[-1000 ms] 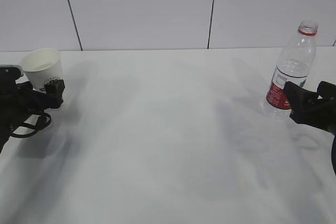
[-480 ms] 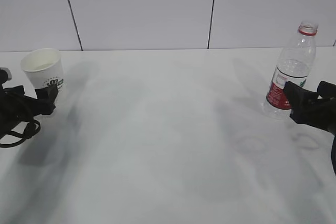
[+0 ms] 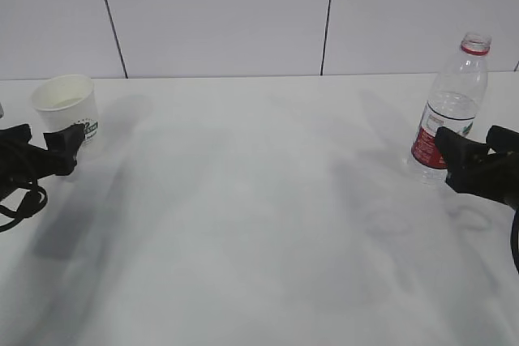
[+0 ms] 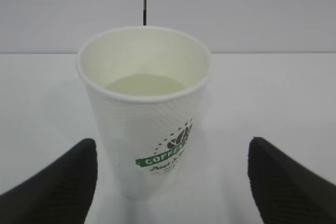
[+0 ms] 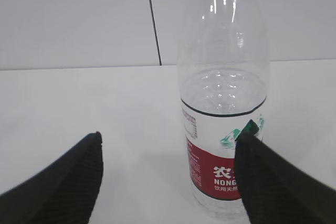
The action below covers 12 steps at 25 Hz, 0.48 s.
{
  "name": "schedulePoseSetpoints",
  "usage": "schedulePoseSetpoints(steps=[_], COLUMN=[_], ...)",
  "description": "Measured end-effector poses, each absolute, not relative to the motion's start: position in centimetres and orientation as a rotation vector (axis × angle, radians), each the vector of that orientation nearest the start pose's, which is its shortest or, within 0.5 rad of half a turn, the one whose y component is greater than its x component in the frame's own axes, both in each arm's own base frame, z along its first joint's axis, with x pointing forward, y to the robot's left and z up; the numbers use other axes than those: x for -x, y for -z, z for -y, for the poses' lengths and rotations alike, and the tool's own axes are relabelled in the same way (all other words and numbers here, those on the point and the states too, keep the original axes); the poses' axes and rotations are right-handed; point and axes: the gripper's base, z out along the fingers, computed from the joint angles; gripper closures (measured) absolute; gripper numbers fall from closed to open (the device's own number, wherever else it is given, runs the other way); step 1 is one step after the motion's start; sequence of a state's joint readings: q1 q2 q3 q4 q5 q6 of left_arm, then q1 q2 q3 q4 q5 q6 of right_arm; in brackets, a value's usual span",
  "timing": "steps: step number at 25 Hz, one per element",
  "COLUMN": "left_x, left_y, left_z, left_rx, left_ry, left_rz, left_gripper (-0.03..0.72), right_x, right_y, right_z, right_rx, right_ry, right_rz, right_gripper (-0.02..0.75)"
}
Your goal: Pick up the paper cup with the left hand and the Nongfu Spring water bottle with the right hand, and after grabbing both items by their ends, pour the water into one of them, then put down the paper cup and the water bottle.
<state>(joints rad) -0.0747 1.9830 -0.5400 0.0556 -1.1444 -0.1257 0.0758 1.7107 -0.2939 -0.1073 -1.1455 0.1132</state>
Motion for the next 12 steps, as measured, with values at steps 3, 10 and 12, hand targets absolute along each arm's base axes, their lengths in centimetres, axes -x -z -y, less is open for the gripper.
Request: schedulePoseSetpoints(steps=[3,10,12], left_x=[-31.0,-30.9,-30.9], left_y=[-11.4,-13.6,-14.3], left_z=[2.8,2.8,2.8], left_rx=[-0.015,-0.017,-0.017], left_ry=[0.175,0.177,0.177], left_rz=[-1.766,-1.695,-1.674], left_gripper=[0.024,0.031,0.033], right_x=[-24.6,-24.3,-24.2], right_y=[-14.3,-15.7,-16.1], right_z=[-2.7,-2.4,-2.3], right_rx=[0.076,0.050,0.047], right_ry=[-0.190,-0.160,-0.145], right_rz=[-1.758,-1.743,-1.743], right_gripper=[0.152,0.153,0.153])
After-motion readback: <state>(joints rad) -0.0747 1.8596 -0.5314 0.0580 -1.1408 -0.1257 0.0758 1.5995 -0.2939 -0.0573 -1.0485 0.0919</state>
